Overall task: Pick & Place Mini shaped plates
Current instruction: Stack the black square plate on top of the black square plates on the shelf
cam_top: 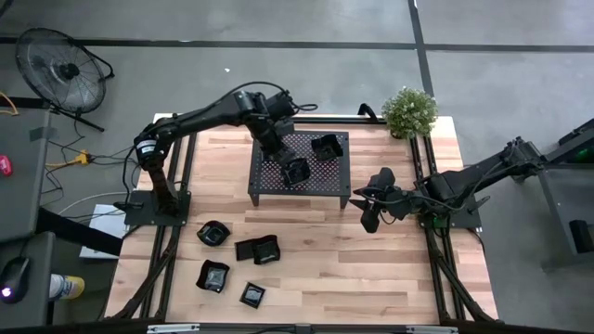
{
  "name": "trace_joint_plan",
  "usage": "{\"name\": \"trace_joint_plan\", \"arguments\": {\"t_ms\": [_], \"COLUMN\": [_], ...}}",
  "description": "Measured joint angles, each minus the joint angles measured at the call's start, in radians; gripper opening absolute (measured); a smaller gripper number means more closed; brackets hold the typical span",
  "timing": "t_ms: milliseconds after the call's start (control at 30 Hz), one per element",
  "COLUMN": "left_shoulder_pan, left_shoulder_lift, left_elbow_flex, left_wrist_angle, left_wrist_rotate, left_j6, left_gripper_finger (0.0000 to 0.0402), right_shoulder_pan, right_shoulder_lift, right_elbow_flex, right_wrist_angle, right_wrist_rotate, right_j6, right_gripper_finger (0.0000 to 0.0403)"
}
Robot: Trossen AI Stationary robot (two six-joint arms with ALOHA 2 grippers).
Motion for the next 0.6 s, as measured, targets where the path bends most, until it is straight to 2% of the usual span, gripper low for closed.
{"name": "trace_joint_plan", "arguments": {"t_ms": [400, 600], "left_shoulder_pan": [-0.011, -0.061], "left_shoulder_lift": [0.000, -0.029], "left_elbow_flex": [0.166, 0.174], "left_wrist_angle": [-0.178, -0.210], "left_wrist_rotate": [-0.057, -0.061], "left_j6": [0.030, 0.050], "left_gripper_finger": [0.0065, 0.0065], "right_shoulder_pan": [0.000, 0.000], "right_shoulder_lift": [0.000, 0.000], "right_elbow_flex": [0.000, 0.000], "right_wrist_angle": [0.000, 0.000], "right_wrist_rotate": [-0.010, -0.027], "right_j6": [0.007, 0.008], "right_gripper_finger": [0.0142, 0.0142]}}
